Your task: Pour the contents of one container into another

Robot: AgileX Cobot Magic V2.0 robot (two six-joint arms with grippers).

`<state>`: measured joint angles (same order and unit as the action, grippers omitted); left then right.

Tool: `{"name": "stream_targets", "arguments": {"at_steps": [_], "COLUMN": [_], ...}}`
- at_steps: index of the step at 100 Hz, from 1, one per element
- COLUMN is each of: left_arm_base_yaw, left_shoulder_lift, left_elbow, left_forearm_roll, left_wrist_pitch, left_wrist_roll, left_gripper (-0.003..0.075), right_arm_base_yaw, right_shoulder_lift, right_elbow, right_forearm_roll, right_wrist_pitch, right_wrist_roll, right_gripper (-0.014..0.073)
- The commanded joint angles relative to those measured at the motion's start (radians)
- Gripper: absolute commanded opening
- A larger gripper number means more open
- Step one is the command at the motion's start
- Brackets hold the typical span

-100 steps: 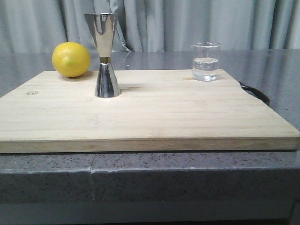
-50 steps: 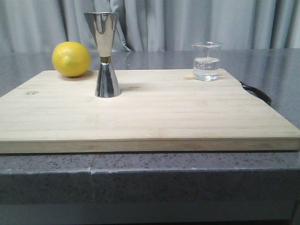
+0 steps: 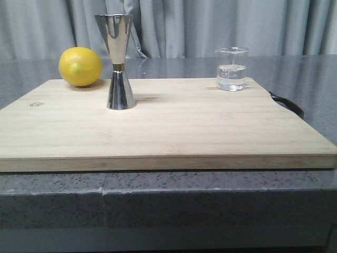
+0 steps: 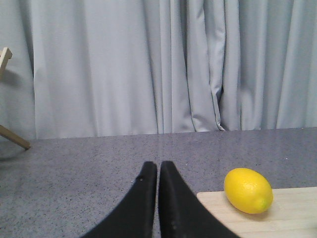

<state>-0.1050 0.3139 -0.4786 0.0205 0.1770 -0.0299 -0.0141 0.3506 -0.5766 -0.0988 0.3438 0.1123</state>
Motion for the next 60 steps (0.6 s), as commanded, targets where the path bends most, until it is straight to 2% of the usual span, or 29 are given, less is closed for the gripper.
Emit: {"name": "stream_targets", "arguments": {"at_steps": [1,60], "left_arm_base_yaw": [0.003,0.003], "left_shoulder_lift": [0.038,0.046], "left_elbow": [-0.046,-0.046], "left_forearm_roll": [0.002,0.002], "left_wrist_pitch": [-0.078,-0.081], "left_wrist_roll": [-0.003,-0.003], "left_gripper": [-0.0019,-0.0019], "right_arm_base_yaw": [-0.007,-0.007], "right_shoulder_lift": [0.054,0.066], "right_elbow": [-0.064,-0.066], "right_forearm_roll": [-0.023,-0.023], "right_wrist_pitch": [-0.069,-0.083], "right_wrist_roll": [-0.011,-0.011], "right_gripper": [-0.0075,-0.0075]}}
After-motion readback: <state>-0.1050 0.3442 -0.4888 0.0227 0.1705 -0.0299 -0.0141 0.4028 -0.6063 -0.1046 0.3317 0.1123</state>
